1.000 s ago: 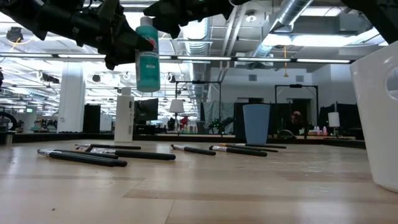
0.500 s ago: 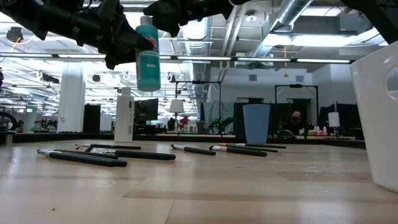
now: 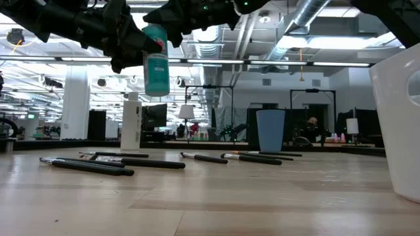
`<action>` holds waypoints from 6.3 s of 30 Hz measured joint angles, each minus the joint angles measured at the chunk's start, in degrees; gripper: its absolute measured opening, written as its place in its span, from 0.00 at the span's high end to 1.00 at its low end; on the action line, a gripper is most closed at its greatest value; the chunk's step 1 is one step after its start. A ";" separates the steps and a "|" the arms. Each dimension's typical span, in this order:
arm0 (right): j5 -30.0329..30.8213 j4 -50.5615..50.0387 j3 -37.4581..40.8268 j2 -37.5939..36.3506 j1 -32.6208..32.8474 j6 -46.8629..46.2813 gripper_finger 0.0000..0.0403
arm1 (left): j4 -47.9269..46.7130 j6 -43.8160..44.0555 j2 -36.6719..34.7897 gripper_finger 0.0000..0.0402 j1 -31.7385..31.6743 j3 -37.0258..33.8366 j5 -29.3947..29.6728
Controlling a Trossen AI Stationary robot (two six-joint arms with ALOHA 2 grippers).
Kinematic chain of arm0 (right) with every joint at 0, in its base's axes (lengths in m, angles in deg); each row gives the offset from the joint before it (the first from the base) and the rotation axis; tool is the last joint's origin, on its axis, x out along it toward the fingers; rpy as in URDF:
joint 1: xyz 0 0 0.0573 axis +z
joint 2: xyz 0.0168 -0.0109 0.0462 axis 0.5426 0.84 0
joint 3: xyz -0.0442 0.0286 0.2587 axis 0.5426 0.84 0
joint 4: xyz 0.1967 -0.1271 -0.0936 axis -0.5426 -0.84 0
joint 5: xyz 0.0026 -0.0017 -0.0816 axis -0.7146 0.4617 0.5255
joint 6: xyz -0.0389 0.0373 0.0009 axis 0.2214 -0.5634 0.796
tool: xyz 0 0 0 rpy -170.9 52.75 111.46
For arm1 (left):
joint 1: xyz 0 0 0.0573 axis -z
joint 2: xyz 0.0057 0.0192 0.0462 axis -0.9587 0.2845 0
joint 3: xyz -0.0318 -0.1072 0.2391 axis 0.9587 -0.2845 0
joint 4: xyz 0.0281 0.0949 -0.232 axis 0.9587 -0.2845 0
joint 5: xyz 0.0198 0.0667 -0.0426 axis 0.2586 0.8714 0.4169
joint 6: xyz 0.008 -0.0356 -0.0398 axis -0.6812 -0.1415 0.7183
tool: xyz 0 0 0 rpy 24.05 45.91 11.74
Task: Pick & Place Paint Supplies
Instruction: Put the large light blue paint bottle into the white bin
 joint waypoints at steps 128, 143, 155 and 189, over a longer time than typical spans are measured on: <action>95.06 -12.08 51.54 -30.98 73.41 -73.76 0.71 | 1.94 -4.38 -12.04 0.30 -0.22 0.00 9.25; 94.95 3.18 51.54 -23.87 70.95 -66.53 0.71 | 2.01 -4.38 -12.04 0.30 -0.22 0.00 9.22; 95.01 1.62 51.54 -23.91 70.46 -65.83 0.71 | 2.03 -4.38 -12.04 0.30 -0.22 0.00 9.21; 94.83 3.90 51.49 -20.35 69.93 -66.08 0.50 | 3.70 -4.21 -12.07 0.30 -0.22 0.00 9.19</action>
